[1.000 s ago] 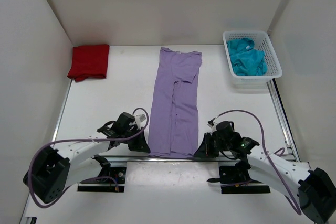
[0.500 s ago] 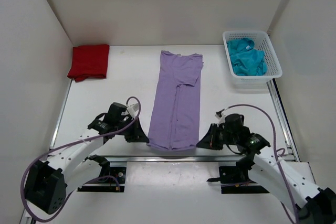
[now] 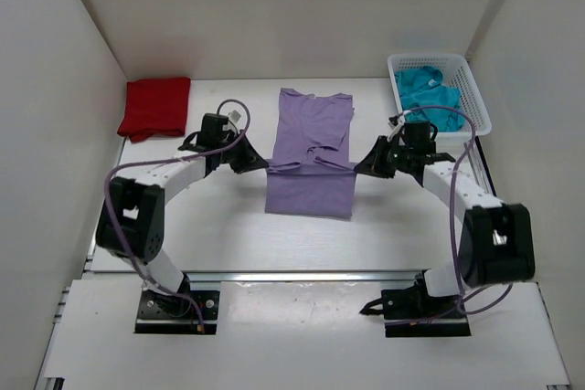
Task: Fold and stack the t-shirts
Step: Fold the folded rectangular tshirt in 1/3 of the way
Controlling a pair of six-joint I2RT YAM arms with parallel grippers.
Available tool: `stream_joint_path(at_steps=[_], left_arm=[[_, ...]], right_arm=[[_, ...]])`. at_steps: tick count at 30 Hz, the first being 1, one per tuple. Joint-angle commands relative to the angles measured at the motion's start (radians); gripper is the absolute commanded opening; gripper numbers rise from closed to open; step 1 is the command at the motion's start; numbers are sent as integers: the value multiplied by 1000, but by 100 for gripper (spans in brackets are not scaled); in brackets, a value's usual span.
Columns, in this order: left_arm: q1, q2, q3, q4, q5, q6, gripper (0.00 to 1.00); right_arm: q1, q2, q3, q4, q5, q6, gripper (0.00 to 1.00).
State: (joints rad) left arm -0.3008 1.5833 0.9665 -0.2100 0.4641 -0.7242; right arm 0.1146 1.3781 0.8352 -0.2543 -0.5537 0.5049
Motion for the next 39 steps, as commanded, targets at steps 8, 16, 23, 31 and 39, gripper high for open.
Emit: stream_joint_path(at_steps=[8,16,23,31,39], left_arm=[[16,360,351,83,-62,-29,0],[22,396,405,102,-76,-60,37],[-69,88,128,193,-176,-63,38],[-143,110,-170,379,-125,-136,32],[-133,109,-259,362,-134,-100,32]], right_arm=[[-33,393,283,141,-25,-42,0],[-36,475,394,131,17,-36,19],[42,264,257,154,165,-57,27],[262,412,284,188,113,-101,0],[290,636,498,176,153,-104,0]])
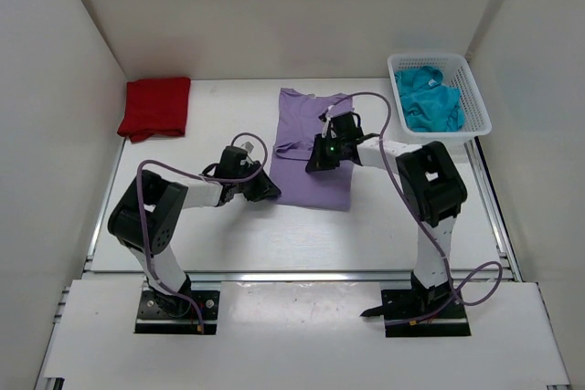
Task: Fold and stack the t-shirts
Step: Fold the folded rectangular tshirt in 1/3 of the way
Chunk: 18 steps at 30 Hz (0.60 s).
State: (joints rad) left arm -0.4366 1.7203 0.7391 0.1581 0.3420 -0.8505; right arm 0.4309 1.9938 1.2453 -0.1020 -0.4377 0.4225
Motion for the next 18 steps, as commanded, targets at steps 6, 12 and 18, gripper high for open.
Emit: stream_joint_path(at_steps=[6,12,18], left_arm=[[24,-53,-113,44,9,16,32],[18,-86,-144,43,31,8,32],[7,-186,-149,20,22,1,33]], right_arm=[[-34,132,189,-39,132,-62,0],[-108,224,472,-88,293,-44,0],[-98,160,657,-275,243,-120,0]])
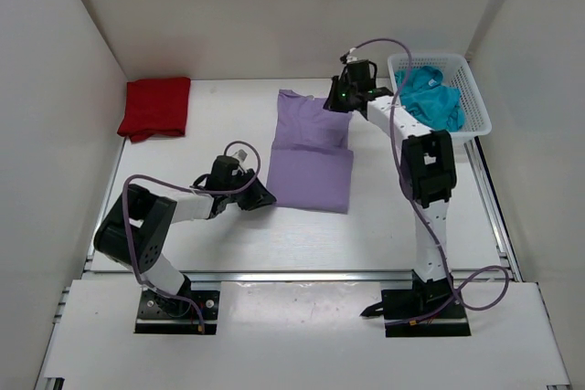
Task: Fold and stack the t-shirts
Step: Fold the folded rectangular tshirt in 1/3 of the way, then grab one side of the 2/3 rectangular tshirt with both arms
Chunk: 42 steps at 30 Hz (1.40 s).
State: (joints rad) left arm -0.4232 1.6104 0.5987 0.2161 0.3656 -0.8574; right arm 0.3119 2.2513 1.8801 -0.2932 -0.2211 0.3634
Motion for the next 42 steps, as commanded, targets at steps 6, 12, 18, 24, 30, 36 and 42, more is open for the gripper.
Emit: stream_joint_path(at_steps=[6,12,18,24,30,36,42], left_arm=[[14,-112,-16,-73,-1,24,34],[37,-174,-46,-144,-60,75,39],[69,-192,-77,-156,-94,90,57],[57,-116,-62,-124,-82,75,60],[40,-57,-30,-116,-111,69,59],[26,-20,-22,-109,-120,69,57],[8,19,-11,-93,-123,63,43]], right_arm=[[107,-332,-464,126,-116,-27,0],[116,-441,-738,259,-208,77,0],[75,-735,-1108,390,-216,120,4],[3,-782,-1309,428,-217,140,2],[-19,-809,-1346,410,-207,126,10],[-51,-937,-1385,373,-187,118,41],[-51,-860,-1446,430,-221,144,43]])
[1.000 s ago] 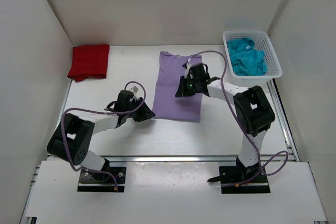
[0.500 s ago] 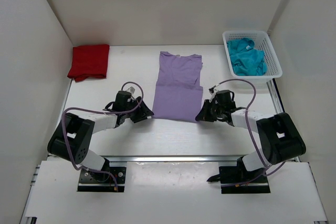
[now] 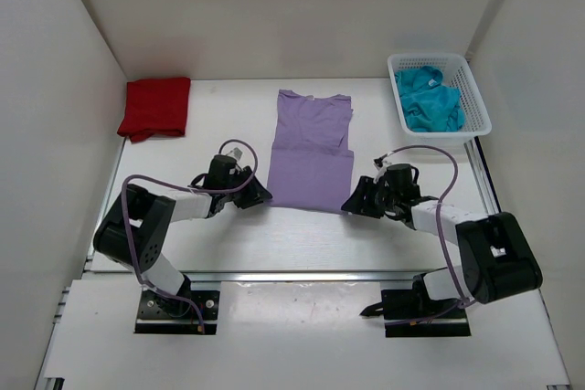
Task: Fold and stack the t-shirts
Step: Grab one side of the 2/3 rectangular tshirt with both arms
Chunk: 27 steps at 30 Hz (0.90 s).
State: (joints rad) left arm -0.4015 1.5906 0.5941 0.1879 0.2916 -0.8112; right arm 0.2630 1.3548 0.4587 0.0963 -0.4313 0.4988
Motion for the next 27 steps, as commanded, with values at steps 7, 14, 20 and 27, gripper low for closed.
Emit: stream_joint_path(at_steps=[7,14,20,27], left_arm=[[-33,52,13,-68,-52,3,0],[-46,-119,-34,-188,-55,44,0],[-88,-458,-178,-486,-31,110,0],[-151,-869,-71,-821,-28,20,0]], right_arm=[[13,155,26,123,-56,38,12],[44,14,-24,45,-32,40,0],[203,-371,-193,-202,80,122,0],[440,-723,-145,-434,181,323,0]])
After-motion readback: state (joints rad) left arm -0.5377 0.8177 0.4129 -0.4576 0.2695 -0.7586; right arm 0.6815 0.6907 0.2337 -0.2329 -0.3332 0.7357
